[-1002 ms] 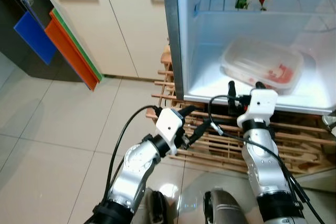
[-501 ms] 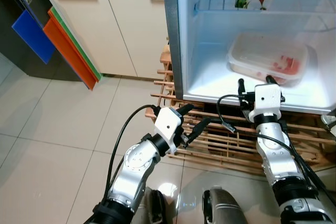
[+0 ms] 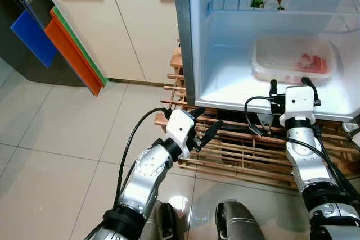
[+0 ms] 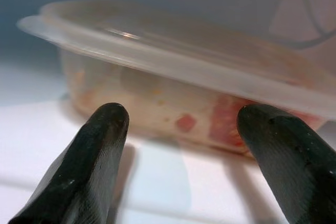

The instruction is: Restocking fridge

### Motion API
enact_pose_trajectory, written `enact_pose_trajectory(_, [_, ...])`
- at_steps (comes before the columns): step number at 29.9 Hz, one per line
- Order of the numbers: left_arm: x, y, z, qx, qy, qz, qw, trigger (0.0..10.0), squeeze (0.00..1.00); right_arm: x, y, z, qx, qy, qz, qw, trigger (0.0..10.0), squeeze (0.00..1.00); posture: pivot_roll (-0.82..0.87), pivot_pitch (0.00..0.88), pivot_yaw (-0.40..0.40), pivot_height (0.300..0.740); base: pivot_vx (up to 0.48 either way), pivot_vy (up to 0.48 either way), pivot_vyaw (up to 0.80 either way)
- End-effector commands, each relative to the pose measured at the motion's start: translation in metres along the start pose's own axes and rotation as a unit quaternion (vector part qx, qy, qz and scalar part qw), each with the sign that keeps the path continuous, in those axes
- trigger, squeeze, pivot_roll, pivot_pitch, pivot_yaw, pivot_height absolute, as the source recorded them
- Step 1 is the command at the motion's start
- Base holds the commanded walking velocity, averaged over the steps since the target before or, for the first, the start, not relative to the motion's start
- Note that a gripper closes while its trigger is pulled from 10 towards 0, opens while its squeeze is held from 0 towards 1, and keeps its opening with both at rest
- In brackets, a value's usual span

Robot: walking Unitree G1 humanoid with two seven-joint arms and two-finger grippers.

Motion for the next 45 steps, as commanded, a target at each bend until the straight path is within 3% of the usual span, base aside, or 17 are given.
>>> enact_pose_trajectory(1, [-0.005,-0.003,0.005,0.012,0.0,0.008,1.0,10.0,0.0,-0.001,-0.001,0.006,0.008,0.016,0.002,1.0,10.0,0.0,-0.07,0.175,0.068,0.703,0.0,0.0,0.0])
enact_pose_trajectory(5, [-0.006,0.0,0.006,0.014,-0.001,0.007,1.0,10.0,0.0,-0.006,-0.001,0.001,-0.012,0.031,0.021,0.999,10.0,0.0,-0.08,0.154,0.058,0.703,0.0,0.0,0.0])
enact_pose_trajectory(8, [-0.006,0.002,0.006,0.013,-0.001,0.007,1.0,10.0,0.0,-0.018,-0.003,-0.003,-0.029,0.069,0.058,0.995,10.0,0.0,-0.09,0.14,0.047,0.703,0.0,0.0,0.0])
enact_pose_trajectory(13, [-0.007,0.005,0.005,0.014,0.003,0.006,1.0,10.0,0.0,-0.014,-0.011,-0.007,-0.037,0.098,0.052,0.993,10.0,0.0,-0.1,0.114,0.024,0.703,0.0,0.0,0.0])
enact_pose_trajectory(19, [0.0,0.004,0.023,0.061,-0.023,-0.005,0.998,10.0,0.0,0.001,-0.047,-0.012,-0.022,0.096,0.021,0.995,10.0,0.0,-0.12,0.065,-0.016,0.703,0.0,0.0,0.0])
enact_pose_trajectory(20, [0.004,0.002,0.032,0.087,-0.005,-0.004,0.996,10.0,0.0,0.009,-0.06,-0.015,-0.019,0.093,0.003,0.996,10.0,0.0,-0.13,0.036,-0.019,0.703,0.0,0.0,0.0])
enact_pose_trajectory(24, [0.011,-0.001,0.048,0.131,0.023,0.005,0.991,10.0,0.0,0.011,-0.078,-0.01,-0.014,0.108,-0.001,0.994,10.0,0.0,-0.15,0.0,0.014,0.703,0.0,0.0,0.0])
enact_pose_trajectory(26, [0.037,-0.002,0.05,0.141,0.014,-0.025,0.99,10.0,0.0,0.011,-0.088,-0.004,-0.009,0.123,-0.004,0.992,10.0,0.0,-0.13,0.0,0.034,0.703,0.0,0.0,0.0])
enact_pose_trajectory(29, [0.051,-0.012,0.058,0.157,0.024,-0.044,0.986,10.0,0.0,-0.003,-0.096,-0.004,-0.016,0.135,0.029,0.99,10.0,0.0,-0.12,0.0,0.032,0.703,0.0,0.0,0.0])
enact_pose_trajectory(30, [0.048,-0.024,0.065,0.178,0.017,-0.042,0.983,10.0,0.0,-0.009,-0.102,-0.001,-0.008,0.137,0.04,0.99,10.0,0.0,-0.12,0.0,0.033,0.703,0.0,0.0,0.0])
enact_pose_trajectory(31, [0.048,-0.024,0.065,0.178,0.017,-0.042,0.983,10.0,0.0,-0.009,-0.102,-0.001,-0.008,0.137,0.04,0.99,10.0,0.0,-0.12,0.0,0.033,0.703,0.0,0.0,0.0])
enact_pose_trajectory(33, [0.04,-0.041,0.077,0.221,-0.005,-0.04,0.974,10.0,0.0,-0.024,-0.108,0.004,0.003,0.16,0.067,0.985,10.0,0.0,-0.09,0.0,0.024,0.703,0.0,0.0,0.0])
enact_pose_trajectory(38, [0.037,-0.045,0.096,0.269,-0.02,-0.042,0.962,10.0,0.0,-0.042,-0.104,0.002,-0.018,0.205,0.104,0.973,10.0,0.0,-0.06,0.0,0.013,0.703,0.0,0.0,0.0])
enact_pose_trajectory(39, [0.035,-0.039,0.102,0.283,0.017,-0.029,0.959,10.0,0.0,-0.038,-0.092,0.009,-0.003,0.206,0.096,0.974,10.0,0.0,-0.06,0.0,0.0,0.703,0.0,0.0,0.0])
enact_pose_trajectory(40, [0.035,-0.039,0.102,0.283,0.017,-0.029,0.959,10.0,0.0,-0.038,-0.092,0.009,-0.003,0.206,0.096,0.974,10.0,0.0,-0.06,0.0,0.0,0.703,0.0,0.0,0.0])
enact_pose_trajectory(41, [0.036,-0.033,0.102,0.283,0.018,-0.024,0.959,10.0,0.0,-0.026,-0.077,0.011,0.003,0.207,0.073,0.976,10.0,0.0,-0.07,0.0,0.001,0.703,0.0,0.0,0.0])
enact_pose_trajectory(45, [0.038,-0.027,0.099,0.274,0.013,-0.02,0.961,10.0,0.0,-0.006,-0.056,0.008,0.003,0.201,0.035,0.979,10.0,0.0,-0.08,0.0,0.021,0.703,-0.074,0.0,0.0])
Point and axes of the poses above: a point about 5 cm out from each wrist's last joint towards the gripper, its own y axis pointing out of the wrist towards the gripper, its own x axis along the axis of the wrist's last joint, z = x × y, the point moved 5 cm from there along y, pointing out of the wrist towards the gripper, and after that the axes turned 14 degrees about -y, right-handed, at the moved point
